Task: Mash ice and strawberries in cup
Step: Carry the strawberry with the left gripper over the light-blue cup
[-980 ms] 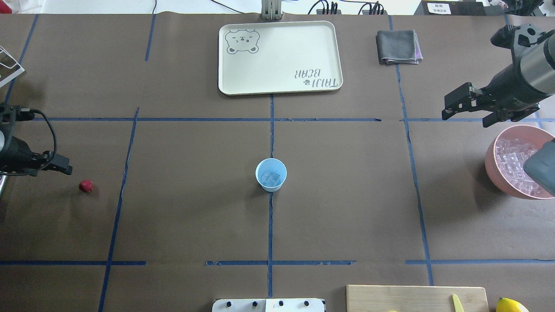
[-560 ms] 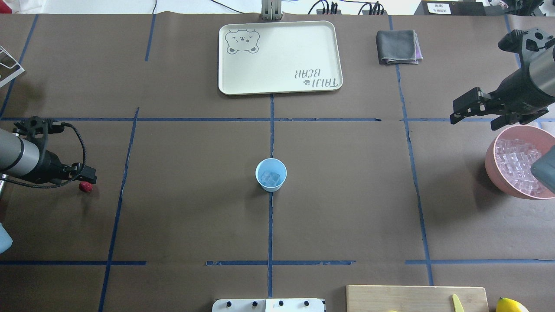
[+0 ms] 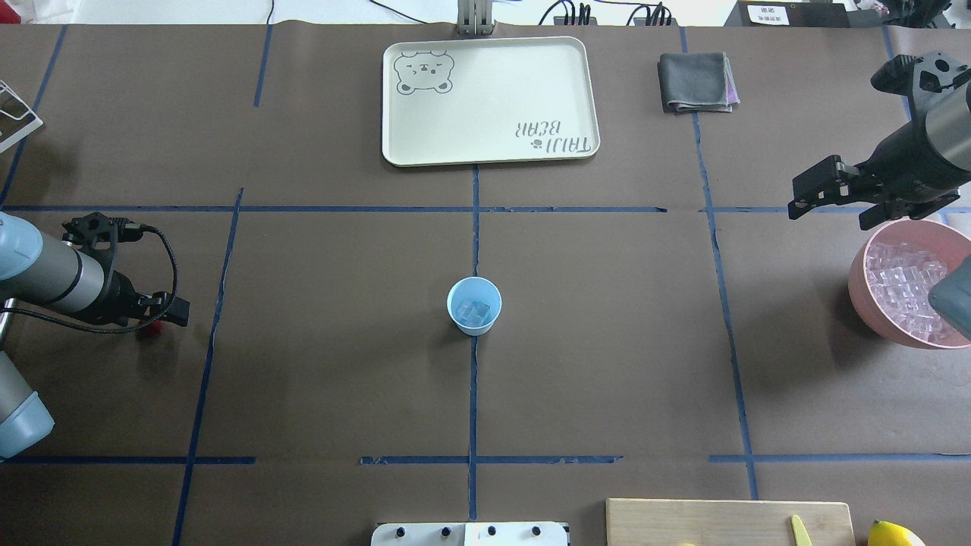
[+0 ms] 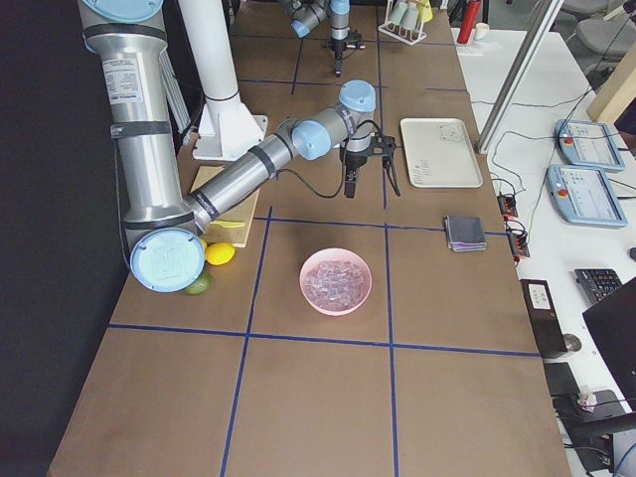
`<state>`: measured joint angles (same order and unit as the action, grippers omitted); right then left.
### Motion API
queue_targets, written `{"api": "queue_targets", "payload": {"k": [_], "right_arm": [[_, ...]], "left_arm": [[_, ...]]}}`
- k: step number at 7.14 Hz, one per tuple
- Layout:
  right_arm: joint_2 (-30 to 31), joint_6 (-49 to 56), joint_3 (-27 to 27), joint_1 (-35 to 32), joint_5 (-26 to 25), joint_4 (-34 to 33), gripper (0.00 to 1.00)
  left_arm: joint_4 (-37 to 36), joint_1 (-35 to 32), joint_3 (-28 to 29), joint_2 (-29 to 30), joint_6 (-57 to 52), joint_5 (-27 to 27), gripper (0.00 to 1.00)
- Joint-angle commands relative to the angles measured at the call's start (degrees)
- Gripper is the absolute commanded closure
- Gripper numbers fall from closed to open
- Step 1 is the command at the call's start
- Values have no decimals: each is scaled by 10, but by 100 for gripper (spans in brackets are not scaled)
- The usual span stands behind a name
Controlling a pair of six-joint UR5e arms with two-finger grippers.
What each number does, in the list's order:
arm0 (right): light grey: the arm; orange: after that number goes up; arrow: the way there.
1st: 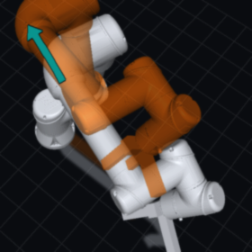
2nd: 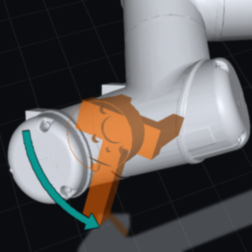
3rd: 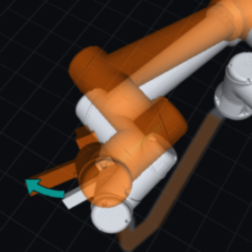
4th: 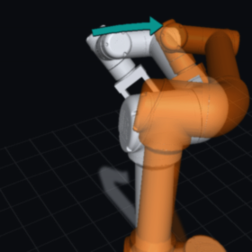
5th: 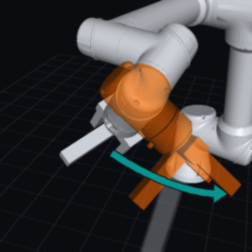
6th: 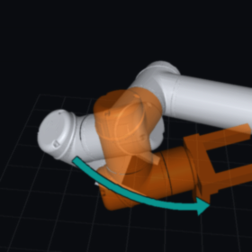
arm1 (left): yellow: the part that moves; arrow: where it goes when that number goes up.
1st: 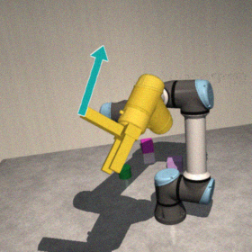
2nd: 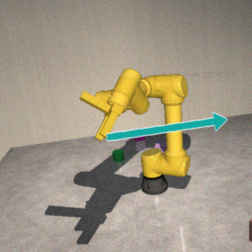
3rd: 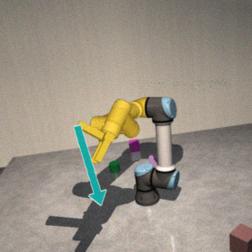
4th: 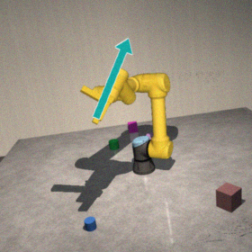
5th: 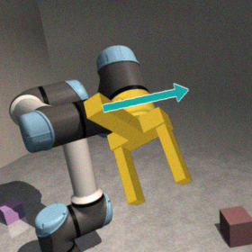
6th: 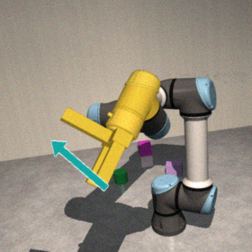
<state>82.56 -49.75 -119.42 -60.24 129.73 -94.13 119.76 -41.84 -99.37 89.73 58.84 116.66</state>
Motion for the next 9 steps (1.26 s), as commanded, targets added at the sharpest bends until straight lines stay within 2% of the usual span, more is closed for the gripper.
{"api": "queue_targets", "payload": {"k": [1, 2, 3, 4, 6, 7, 9], "right_arm": [[-1, 0, 0, 0, 0, 0, 1], [-4, 0, -1, 0, 0, 0, 1], [-4, 0, -1, 0, 0, -1, 1], [-4, 0, -1, 0, 0, 0, 1], [-5, 0, -2, 0, 0, 0, 1], [-5, 0, -5, 0, 1, 0, 1], [-2, 0, -4, 0, 1, 0, 1]], "left_arm": [[0, -1, -7, -13, -1, 0, 18], [0, -2, -8, -14, -1, 0, 57], [0, -2, -10, -14, 0, 1, 89], [0, -3, -13, -14, 3, 1, 100], [-2, -2, -37, -3, 41, 5, 100], [-2, 1, -60, 35, 115, 7, 100], [-15, 4, -64, 172, 263, 8, 100]]}}
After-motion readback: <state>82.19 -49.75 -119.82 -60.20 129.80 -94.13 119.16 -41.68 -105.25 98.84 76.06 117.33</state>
